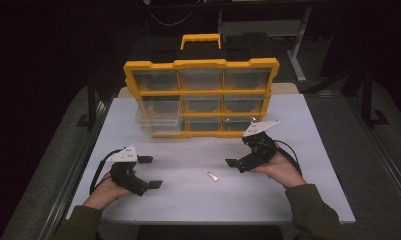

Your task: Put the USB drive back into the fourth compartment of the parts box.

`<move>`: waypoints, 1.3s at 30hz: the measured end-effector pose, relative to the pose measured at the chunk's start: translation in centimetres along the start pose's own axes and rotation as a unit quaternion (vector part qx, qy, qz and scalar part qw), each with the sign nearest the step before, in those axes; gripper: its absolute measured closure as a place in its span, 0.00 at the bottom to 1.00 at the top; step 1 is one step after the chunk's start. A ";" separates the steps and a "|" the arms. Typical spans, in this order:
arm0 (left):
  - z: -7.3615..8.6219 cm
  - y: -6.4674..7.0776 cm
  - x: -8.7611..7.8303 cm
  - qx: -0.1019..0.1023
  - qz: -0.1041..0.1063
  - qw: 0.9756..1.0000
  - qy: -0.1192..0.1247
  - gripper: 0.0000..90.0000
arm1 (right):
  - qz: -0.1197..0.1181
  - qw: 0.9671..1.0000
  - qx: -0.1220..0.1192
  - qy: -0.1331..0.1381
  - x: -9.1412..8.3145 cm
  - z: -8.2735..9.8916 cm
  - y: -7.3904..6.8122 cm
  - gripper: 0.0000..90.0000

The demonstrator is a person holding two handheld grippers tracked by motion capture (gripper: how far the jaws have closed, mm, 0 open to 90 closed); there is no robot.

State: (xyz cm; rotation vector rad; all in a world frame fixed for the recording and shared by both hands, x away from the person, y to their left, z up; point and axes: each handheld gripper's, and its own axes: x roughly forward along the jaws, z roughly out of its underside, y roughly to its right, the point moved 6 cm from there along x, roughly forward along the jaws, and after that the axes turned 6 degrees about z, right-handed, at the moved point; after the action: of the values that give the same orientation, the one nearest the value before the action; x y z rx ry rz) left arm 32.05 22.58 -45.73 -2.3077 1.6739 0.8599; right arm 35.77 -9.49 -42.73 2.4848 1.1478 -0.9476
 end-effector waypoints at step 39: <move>0.0 0.1 0.1 0.001 0.001 1.000 0.000 0.00 | -0.017 1.000 -0.015 -0.002 2.0 -2.8 -1.0 0.00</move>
State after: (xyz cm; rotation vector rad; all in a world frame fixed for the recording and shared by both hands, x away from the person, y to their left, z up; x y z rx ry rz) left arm 32.00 22.49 -45.72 -2.3040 1.6775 0.8587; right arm 37.28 -6.36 -41.81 2.4468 1.1974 -0.9372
